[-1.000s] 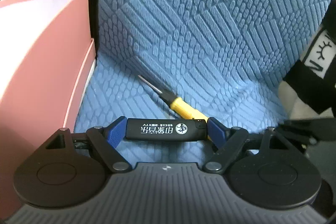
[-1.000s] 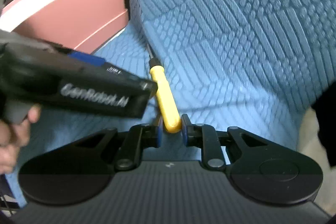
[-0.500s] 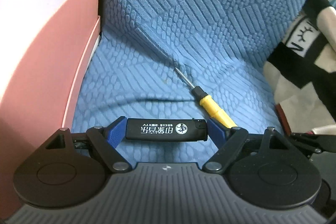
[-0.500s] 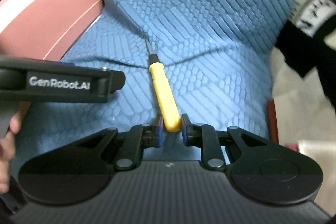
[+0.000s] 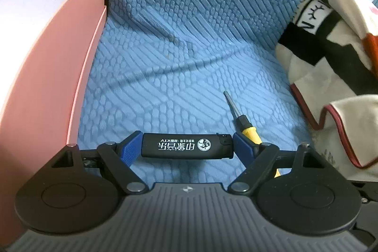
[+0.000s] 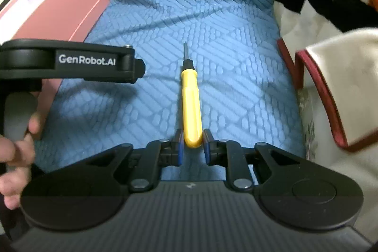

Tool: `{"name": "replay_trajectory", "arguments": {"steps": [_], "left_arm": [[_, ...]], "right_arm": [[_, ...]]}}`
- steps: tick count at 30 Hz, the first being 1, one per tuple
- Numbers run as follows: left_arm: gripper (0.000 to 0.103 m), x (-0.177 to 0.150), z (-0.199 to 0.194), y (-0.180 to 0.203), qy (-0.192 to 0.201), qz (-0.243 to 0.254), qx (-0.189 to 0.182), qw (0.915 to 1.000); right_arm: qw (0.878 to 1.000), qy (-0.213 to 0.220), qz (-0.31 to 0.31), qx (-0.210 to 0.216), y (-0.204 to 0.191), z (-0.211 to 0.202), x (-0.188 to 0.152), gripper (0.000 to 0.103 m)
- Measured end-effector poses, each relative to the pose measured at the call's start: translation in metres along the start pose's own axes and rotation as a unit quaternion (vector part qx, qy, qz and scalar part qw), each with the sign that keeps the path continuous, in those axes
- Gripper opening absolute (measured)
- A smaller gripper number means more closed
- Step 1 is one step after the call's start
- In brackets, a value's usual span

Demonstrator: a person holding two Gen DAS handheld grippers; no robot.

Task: Organize rigid objects
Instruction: 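Close the right tool on the yellow screwdriver handle while the left tool holds the USB stick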

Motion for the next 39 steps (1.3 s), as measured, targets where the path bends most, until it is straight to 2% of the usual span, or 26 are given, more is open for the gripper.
{"name": "replay_trajectory", "arguments": {"steps": [7,12,15,20,26,30,33,38,39], "left_arm": [[0.085,-0.016,-0.011,0.004,-0.009,0.001,-0.009,0.9999],[0.085,-0.015,-0.008,0.003,-0.012,0.004,0.001,0.9999],[0.085,-0.014,-0.007,0.001,-0.012,0.002,0.005,0.9999],[0.085,-0.011,-0.006,-0.004,-0.012,-0.007,0.009,0.9999],[0.085,-0.009,-0.001,-0.006,-0.017,-0.004,0.015,0.9997],[0.085,-0.005,-0.001,-0.006,-0.015,-0.003,0.016,0.9998],[0.085,-0.003,0.000,-0.008,-0.015,-0.007,0.016,0.9997],[0.085,0.000,0.001,-0.009,-0.015,-0.008,0.017,0.9997],[0.085,0.000,0.002,-0.009,-0.015,-0.009,0.019,0.9997]], "right_arm": [[0.999,0.010,0.037,0.035,0.012,-0.004,-0.009,0.028],[0.996,0.051,0.057,0.041,0.015,-0.003,-0.006,0.042],[0.995,0.071,0.045,0.049,0.011,0.000,-0.003,0.042],[0.996,0.087,0.030,0.020,0.006,0.009,0.001,0.042],[0.994,0.094,0.043,0.036,0.009,0.024,0.012,0.041],[0.993,0.097,0.052,0.036,0.015,0.028,0.021,0.030],[0.994,0.096,0.049,0.037,0.016,0.033,0.026,0.030],[0.995,0.100,0.005,0.015,0.008,0.040,0.036,0.029],[0.995,0.100,-0.002,0.012,0.006,0.041,0.037,0.027]]}}
Point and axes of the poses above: each gripper's, at about its wrist camera, not at the fingertips, and z roughly the way its jaws point, y to its right, x to its top, the point moved 5 cm from there along z, roughly the way its jaws point, and after that the axes turned 10 degrees about -y, right-handed, at the moved point
